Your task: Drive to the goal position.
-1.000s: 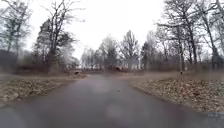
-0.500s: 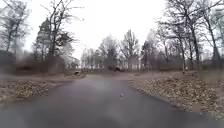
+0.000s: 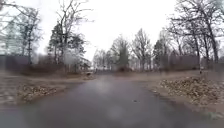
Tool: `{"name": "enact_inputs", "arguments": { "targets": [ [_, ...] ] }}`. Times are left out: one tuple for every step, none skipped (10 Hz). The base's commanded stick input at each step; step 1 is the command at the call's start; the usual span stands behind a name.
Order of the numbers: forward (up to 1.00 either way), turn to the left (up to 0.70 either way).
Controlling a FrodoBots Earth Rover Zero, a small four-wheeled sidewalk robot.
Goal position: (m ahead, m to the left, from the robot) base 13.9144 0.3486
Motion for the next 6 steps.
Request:
{"name": "enact_inputs", "arguments": {
  "targets": [
    [1.0, 0.0],
    [1.0, 0.0],
    [1.0, 0.0],
    [1.0, 0.0],
    [1.0, 0.0],
    [1.0, 0.0]
  ]
}}
